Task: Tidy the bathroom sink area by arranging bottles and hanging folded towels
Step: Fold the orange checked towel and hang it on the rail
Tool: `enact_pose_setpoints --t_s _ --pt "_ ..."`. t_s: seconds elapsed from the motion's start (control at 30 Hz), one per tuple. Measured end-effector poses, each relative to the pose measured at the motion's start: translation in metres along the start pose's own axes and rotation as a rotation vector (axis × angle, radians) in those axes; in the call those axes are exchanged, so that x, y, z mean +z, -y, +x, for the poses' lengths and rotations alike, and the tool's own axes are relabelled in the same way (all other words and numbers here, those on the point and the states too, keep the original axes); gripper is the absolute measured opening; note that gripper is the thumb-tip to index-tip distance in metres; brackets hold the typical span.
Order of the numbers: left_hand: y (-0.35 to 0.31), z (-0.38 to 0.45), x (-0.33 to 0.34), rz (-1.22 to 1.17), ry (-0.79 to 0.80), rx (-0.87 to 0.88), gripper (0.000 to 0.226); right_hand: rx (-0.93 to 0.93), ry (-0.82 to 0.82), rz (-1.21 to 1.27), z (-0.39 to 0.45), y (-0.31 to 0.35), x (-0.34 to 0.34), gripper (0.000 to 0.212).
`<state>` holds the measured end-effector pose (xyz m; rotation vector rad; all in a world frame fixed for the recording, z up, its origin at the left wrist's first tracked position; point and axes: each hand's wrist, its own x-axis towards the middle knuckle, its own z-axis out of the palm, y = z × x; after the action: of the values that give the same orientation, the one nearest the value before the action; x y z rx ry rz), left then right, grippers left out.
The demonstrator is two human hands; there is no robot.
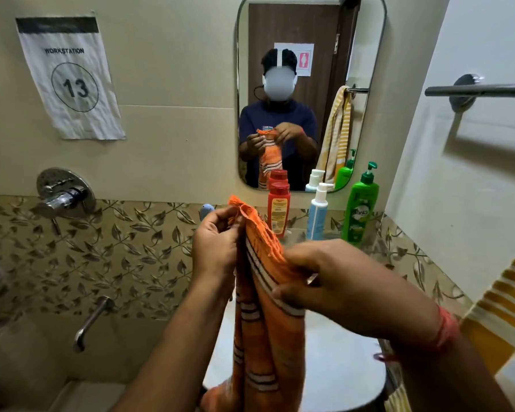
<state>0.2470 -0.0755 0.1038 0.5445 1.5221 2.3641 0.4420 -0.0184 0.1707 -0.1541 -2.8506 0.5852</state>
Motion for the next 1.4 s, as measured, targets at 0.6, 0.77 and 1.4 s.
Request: enact_pose_setpoints --t_s 0.6,0.77,1.4 --pt "-0.021 -0.012 0.006 0.144 -0.005 0.286 0.033 0.013 -0.162 0.166 0.000 -0.043 -0.035 0.015" --pt "-0.030 -0.024 0.011 0.145 0.029 0.347 0.021 0.072 -0.544 0.203 0.003 -0.062 -0.032 0.022" --pt "-0.041 -0.018 0.013 0.158 -0.029 0.396 0.024 0.053 -0.507 0.551 0.009 -0.046 -0.022 0.052"
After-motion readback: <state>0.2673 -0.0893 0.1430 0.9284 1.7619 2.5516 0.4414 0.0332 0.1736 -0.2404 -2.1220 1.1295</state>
